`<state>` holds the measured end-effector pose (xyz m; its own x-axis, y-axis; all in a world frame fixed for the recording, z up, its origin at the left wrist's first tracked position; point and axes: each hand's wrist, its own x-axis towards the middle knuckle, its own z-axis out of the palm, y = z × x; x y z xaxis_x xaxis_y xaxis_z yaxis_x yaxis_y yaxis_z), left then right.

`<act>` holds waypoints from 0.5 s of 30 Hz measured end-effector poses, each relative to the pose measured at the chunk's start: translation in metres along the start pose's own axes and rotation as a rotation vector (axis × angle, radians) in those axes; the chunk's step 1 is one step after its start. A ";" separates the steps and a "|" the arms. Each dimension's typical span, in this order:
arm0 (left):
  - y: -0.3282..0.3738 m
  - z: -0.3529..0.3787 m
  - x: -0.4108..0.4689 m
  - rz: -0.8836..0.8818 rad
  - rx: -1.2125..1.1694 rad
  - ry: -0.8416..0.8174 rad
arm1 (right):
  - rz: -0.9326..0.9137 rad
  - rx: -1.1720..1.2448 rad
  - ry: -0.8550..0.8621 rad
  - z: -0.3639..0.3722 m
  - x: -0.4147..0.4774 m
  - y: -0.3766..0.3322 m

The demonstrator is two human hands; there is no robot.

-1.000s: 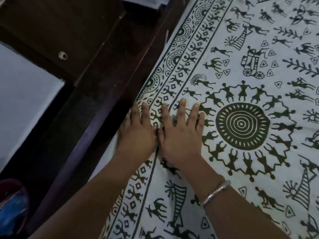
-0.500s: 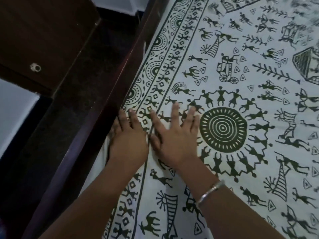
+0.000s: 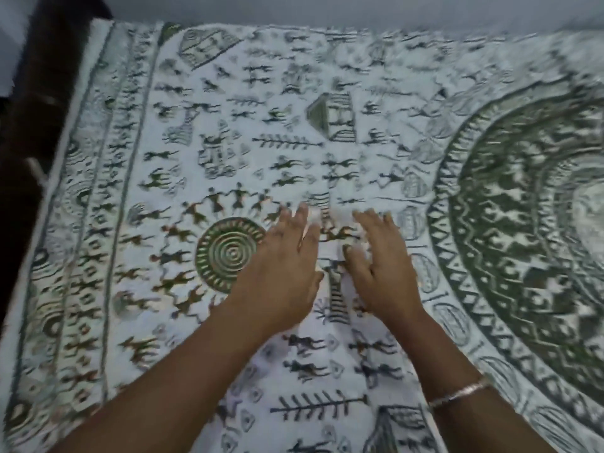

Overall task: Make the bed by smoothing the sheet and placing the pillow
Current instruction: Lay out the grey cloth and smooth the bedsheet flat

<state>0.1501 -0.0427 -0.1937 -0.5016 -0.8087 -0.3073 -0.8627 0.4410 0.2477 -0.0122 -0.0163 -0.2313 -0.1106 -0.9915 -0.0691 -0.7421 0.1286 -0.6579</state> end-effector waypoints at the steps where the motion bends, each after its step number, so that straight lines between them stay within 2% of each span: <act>1: 0.020 0.001 0.009 0.019 0.022 -0.020 | 0.016 -0.016 0.010 -0.015 0.000 0.018; 5: 0.112 0.007 0.054 0.055 0.091 -0.061 | 0.043 -0.022 0.049 -0.077 0.003 0.088; 13: 0.341 0.046 0.183 0.113 -0.028 -0.069 | 0.029 -0.149 0.005 -0.240 0.007 0.262; 15: 0.383 0.052 0.211 0.100 -0.026 -0.080 | 0.077 -0.161 -0.019 -0.277 0.012 0.304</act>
<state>-0.2899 -0.0244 -0.2113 -0.5895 -0.7272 -0.3517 -0.8066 0.5067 0.3044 -0.4227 0.0166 -0.2246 -0.1594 -0.9786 -0.1299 -0.8286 0.2041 -0.5213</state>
